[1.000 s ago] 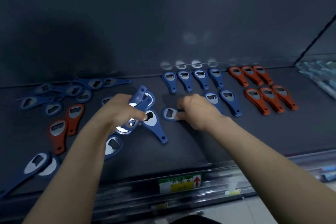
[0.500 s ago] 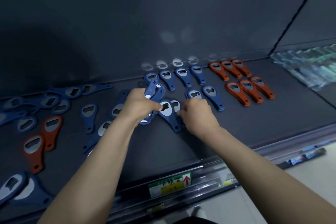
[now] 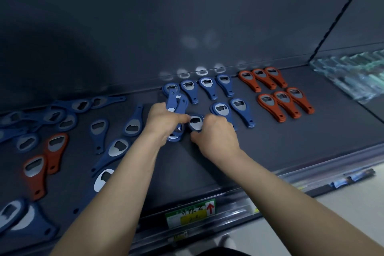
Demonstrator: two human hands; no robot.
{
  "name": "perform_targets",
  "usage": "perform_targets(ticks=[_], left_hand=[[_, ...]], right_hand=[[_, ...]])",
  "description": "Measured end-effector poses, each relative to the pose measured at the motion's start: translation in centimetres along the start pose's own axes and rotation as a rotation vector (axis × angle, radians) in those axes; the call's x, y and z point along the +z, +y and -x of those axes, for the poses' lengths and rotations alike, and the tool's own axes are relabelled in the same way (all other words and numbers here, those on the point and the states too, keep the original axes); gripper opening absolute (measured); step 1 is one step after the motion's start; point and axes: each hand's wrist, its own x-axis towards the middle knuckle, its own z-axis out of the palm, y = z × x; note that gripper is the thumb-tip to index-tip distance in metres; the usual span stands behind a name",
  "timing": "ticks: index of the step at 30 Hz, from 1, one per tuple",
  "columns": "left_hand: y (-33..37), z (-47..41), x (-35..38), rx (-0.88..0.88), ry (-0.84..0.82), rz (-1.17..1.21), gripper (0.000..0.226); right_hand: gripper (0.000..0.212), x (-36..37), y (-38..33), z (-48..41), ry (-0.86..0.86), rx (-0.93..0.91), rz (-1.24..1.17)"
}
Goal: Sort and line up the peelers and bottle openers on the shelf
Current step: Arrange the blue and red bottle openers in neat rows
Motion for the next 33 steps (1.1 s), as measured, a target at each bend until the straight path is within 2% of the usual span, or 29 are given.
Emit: perform_targets(ticks=[4, 8, 11, 13, 15, 18, 20, 22, 29, 33], left_hand=[[0.1, 0.2, -0.8, 0.059, 0.029, -0.042, 0.022], [-0.4, 0.7, -2.6, 0.082, -0.024, -0.234, 0.027], [-0.9, 1.2, -3.5, 0.061, -0.078, -0.41, 0.054], [-0.9, 1.5, -4.3, 0.083, -0.11, -0.45, 0.05], [-0.9, 1.8, -5.1, 0.101, -0.164, -0.424, 0.035], [-0.6, 2.4, -5.9, 0.103, -0.216, -0.357, 0.023], [-0.4, 2.6, -6.3, 0.106, -0.251, -0.32, 0.016], [-0.5, 2.7, -6.7, 0.098, -0.256, -0.275, 0.013], [-1.7, 3.1, -7.2, 0.012, -0.159, -0.082, 0.007], [-1.7, 3.3, -7.8, 0.008, -0.082, 0.009, 0.011]], right_hand=[[0.04, 0.0, 0.1, -0.2, -0.009, 0.037, -0.007], [0.014, 0.1, 0.0, 0.0, 0.023, 0.013, 0.077], [0.012, 0.2, 0.0, 0.0, 0.016, 0.005, 0.148], [0.01, 0.1, 0.0, 0.0, 0.022, 0.0, 0.189], [0.007, 0.1, 0.0, -0.1, 0.044, -0.014, 0.265], [0.021, 0.1, -0.4, -0.1, 0.121, -0.162, 0.347], [0.033, 0.1, -1.1, -0.2, 0.067, -0.305, 0.196], [0.039, 0.3, -2.0, -0.3, -0.073, -0.367, 0.064], [0.036, 2.1, -2.9, 0.1, -0.158, -0.421, 0.024], [0.022, 2.1, -3.3, 0.0, -0.183, -0.421, 0.018]])
